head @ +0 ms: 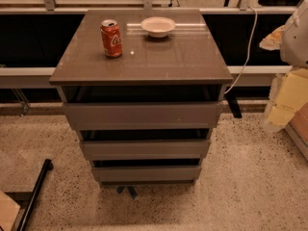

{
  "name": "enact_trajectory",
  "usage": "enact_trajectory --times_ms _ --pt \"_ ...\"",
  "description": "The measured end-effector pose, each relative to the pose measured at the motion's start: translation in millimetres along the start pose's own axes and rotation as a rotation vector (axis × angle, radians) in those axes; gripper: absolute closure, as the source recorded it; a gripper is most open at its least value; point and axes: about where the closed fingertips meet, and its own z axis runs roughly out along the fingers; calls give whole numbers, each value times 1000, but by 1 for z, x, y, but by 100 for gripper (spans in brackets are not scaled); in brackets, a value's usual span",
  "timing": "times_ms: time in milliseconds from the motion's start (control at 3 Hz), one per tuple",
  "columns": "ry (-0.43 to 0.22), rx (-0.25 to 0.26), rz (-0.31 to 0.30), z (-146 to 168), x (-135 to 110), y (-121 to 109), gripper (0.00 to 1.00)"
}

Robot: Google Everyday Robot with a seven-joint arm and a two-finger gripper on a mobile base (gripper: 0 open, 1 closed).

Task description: Open middle drawer

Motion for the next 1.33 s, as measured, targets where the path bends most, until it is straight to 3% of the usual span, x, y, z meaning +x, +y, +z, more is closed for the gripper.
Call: enact_trajectory --times_ms 333,667,1000,1333 --pt "-7 10 -2 1 0 0 0" --pt "-63 66 2 15 1 -9 0" --pt "-63 66 2 15 1 -9 0" --pt "-59 66 -6 43 -2 -4 0"
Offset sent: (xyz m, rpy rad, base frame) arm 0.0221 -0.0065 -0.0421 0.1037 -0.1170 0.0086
